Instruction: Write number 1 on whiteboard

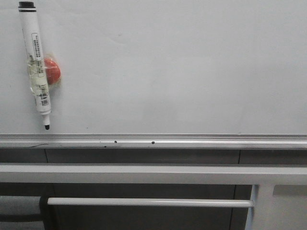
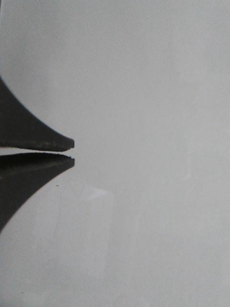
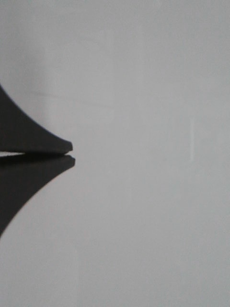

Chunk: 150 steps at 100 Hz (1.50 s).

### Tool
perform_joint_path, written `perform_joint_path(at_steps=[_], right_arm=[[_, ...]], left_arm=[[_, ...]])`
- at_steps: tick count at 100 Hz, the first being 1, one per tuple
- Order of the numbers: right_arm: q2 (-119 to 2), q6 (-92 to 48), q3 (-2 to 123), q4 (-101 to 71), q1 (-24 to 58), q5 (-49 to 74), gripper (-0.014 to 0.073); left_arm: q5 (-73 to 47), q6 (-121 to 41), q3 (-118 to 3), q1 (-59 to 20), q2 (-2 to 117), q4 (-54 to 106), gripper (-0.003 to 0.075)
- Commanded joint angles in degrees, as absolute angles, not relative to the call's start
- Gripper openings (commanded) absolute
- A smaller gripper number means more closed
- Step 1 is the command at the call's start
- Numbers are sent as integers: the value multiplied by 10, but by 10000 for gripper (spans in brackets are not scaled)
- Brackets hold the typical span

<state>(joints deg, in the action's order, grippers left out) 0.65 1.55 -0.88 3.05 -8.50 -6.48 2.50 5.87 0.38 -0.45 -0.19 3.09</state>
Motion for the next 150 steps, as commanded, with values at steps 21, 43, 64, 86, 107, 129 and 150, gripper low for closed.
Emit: perform_joint_path(at_steps=[21, 43, 64, 86, 107, 129, 150], right_arm=[[15, 13, -23, 37, -89, -180, -63], [15, 103, -15, 16, -89, -161, -63], [4, 118, 85, 16, -89, 25, -63], [-82, 118, 247, 6, -88, 223, -63], [-111, 117, 277, 19, -76, 217, -63], [-123, 117, 277, 12, -76, 227, -63], [-131, 117, 277, 12, -76, 239, -63]], left_arm=[[80, 64, 7, -10, -16, 36, -20], [97, 65, 1, -10, -16, 43, -20], [22, 65, -57, -10, 15, 42, -20], [-22, 65, -184, -10, 118, 53, -20], [37, 65, -207, -10, 177, 55, -20], [21, 60, -207, -10, 198, 54, 75], [50, 60, -207, -10, 198, 38, 555]])
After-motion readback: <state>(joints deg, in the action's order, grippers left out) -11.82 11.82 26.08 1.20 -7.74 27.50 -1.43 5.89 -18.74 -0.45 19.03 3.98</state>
